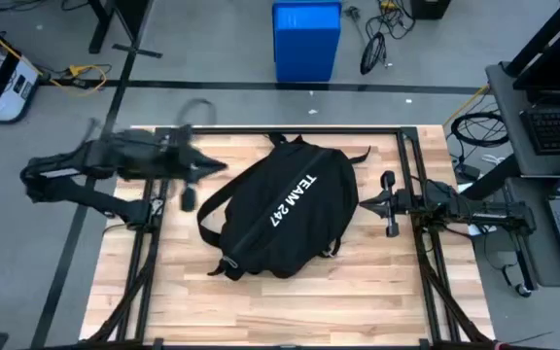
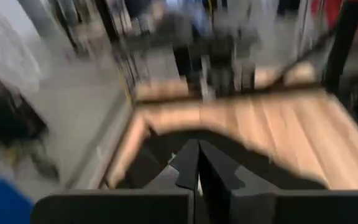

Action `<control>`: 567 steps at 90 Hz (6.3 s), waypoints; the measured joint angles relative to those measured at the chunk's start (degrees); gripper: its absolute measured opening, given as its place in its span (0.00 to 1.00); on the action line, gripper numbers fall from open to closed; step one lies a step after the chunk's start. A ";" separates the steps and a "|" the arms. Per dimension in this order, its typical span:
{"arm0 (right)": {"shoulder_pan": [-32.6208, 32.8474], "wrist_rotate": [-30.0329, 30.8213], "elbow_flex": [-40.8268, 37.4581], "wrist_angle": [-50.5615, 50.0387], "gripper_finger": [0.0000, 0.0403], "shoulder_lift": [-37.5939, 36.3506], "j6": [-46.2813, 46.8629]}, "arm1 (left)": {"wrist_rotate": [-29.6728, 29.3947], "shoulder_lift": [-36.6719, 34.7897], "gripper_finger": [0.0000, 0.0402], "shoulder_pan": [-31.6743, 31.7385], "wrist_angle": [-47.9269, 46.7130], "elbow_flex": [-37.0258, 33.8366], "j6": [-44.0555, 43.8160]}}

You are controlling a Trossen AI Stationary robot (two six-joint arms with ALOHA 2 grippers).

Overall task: Unpack backpack
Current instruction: Open the black backpack

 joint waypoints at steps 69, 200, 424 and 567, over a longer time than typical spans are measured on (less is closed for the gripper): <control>0.02 -0.02 -0.02 8.61 0.00 0.03 1.99 | -15.94 11.66 0.00 -13.65 34.61 -24.31 -7.43; 0.32 8.79 88.79 -61.42 0.00 73.85 -2.33 | -30.28 1.21 0.00 -18.46 21.20 -26.29 -4.04; 7.40 14.10 88.72 -29.58 0.00 114.92 -26.80 | -32.14 4.43 0.00 -36.71 -3.85 -30.97 -55.31; 7.61 16.12 88.77 -32.83 0.00 113.79 -19.53 | -46.78 31.27 0.79 -56.52 10.11 -30.91 -88.24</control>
